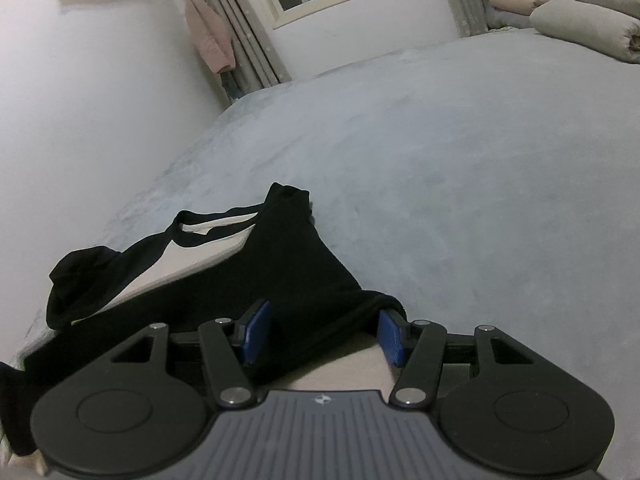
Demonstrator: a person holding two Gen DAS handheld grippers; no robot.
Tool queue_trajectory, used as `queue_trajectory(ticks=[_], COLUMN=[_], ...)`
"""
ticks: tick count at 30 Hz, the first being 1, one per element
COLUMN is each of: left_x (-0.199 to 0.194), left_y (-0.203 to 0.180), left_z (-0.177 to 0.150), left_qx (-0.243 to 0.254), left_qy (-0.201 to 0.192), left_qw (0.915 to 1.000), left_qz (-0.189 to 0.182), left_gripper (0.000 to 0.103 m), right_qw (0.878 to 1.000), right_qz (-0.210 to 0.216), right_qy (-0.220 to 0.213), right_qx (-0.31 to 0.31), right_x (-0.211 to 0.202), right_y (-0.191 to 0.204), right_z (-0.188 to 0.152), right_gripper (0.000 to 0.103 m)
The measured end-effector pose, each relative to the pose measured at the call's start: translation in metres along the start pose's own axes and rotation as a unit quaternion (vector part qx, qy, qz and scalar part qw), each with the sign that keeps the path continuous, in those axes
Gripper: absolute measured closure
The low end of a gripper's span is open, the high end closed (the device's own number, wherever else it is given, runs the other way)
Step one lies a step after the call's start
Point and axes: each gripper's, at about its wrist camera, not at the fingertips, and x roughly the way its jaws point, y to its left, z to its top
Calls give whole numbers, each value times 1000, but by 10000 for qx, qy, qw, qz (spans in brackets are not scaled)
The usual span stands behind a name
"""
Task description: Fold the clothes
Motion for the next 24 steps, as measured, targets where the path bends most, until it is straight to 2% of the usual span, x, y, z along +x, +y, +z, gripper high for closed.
queue_trajectory(ticks=[5,11,16,18,20,24], left_x=[-14,-37,-44,-43,-43,-44], left_y=[-1,-8,-7,-5,-3,0], left_z=[-8,-13,-20,-19,-18,-18], left_qx=[-267,6,257,245,266,347], left_qy=[-64,-390,-408,-409,-437,-488], left_qw=[9986,9987,9988,9988,9986,9977], left_qz=[-454,-331,-33,57,130,320], left_gripper=[94,92,79,58,49,45], right_qw=[10000,9987,9966,9957,9946,9919], right_qz=[72,-151,-327,-440,-554,-781], right_qy=[56,97,185,240,295,404], right_qx=[-12,-481,-737,-783,-829,-919], right_x=[1,4,2,-2,-5,-13], right_y=[-4,10,19,22,24,30], right_z=[0,-3,-4,-3,-2,0], right_gripper=[48,45,33,32,32,30])
